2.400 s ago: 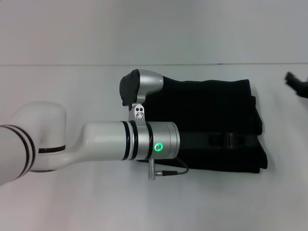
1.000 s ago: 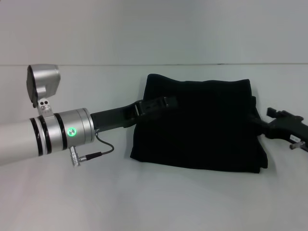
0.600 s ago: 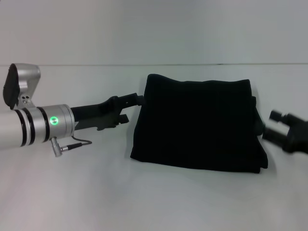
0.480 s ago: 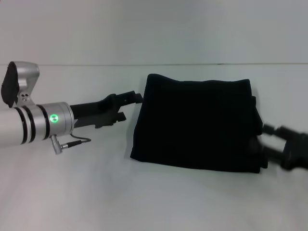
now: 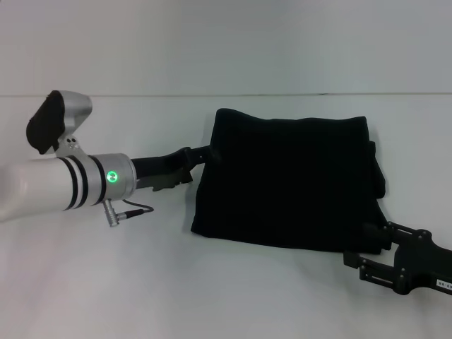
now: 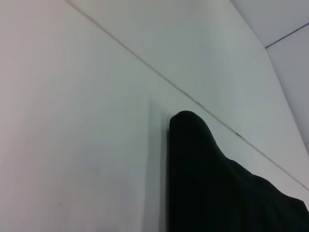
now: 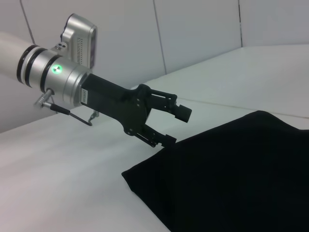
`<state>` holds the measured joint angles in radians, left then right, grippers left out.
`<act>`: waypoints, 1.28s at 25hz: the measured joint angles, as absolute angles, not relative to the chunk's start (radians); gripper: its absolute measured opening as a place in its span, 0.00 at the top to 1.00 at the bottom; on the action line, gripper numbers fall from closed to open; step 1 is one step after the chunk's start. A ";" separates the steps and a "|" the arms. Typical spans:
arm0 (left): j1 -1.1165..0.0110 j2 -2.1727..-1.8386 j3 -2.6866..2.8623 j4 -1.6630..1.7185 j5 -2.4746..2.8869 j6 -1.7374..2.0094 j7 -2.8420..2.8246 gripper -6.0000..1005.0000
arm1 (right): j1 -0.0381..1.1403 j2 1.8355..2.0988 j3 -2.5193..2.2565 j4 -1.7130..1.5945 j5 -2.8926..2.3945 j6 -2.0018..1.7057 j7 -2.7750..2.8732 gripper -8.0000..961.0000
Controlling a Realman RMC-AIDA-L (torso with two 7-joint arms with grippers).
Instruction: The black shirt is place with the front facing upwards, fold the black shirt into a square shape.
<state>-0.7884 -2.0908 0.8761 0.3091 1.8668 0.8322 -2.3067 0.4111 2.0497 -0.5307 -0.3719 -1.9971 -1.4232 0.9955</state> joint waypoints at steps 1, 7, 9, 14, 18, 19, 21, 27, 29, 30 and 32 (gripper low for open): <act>-0.791 -2.093 0.879 0.309 1.867 0.831 -2.307 0.07 | 0.411 2.049 -0.531 -0.372 -1.997 -1.425 0.996 0.22; -0.798 -2.111 0.922 0.310 1.867 0.804 -2.304 0.07 | 0.411 2.049 -0.531 -0.372 -1.998 -1.431 1.000 0.22; -0.800 -2.120 0.946 0.313 1.867 0.792 -2.300 0.07 | 0.411 2.050 -0.531 -0.372 -1.998 -1.434 1.000 0.22; -0.803 -2.148 0.956 0.324 1.857 0.783 -2.224 0.08 | 0.411 2.051 -0.531 -0.371 -1.999 -1.446 1.003 0.22; -0.806 -2.154 0.952 0.330 1.856 0.792 -2.215 0.16 | 0.411 2.051 -0.531 -0.371 -1.999 -1.449 1.003 0.22; -0.807 -2.154 0.951 0.330 1.856 0.793 -2.214 0.19 | 0.411 2.051 -0.531 -0.371 -1.999 -1.451 1.003 0.22; -0.809 -2.153 0.953 0.331 1.856 0.793 -2.214 0.26 | 0.411 2.051 -0.531 -0.371 -1.999 -1.455 1.003 0.22; -0.811 -2.150 0.951 0.329 1.856 0.790 -2.214 0.50 | 0.411 2.050 -0.526 -0.371 -1.999 -1.457 1.003 0.22; -0.808 -2.150 0.949 0.328 1.856 0.788 -2.213 0.54 | 0.411 2.050 -0.525 -0.371 -1.999 -1.457 1.003 0.22; -0.807 -2.150 0.949 0.328 1.855 0.787 -2.213 0.56 | 0.412 2.050 -0.524 -0.371 -1.999 -1.457 1.003 0.22; -0.804 -2.149 0.948 0.329 1.855 0.787 -2.215 0.60 | 0.415 2.050 -0.524 -0.371 -1.999 -1.457 1.003 0.22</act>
<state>-0.8044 -2.1493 0.9477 0.3288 1.8553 0.7874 -2.2151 0.4155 2.0499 -0.5240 -0.3711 -1.9987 -1.4573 1.0026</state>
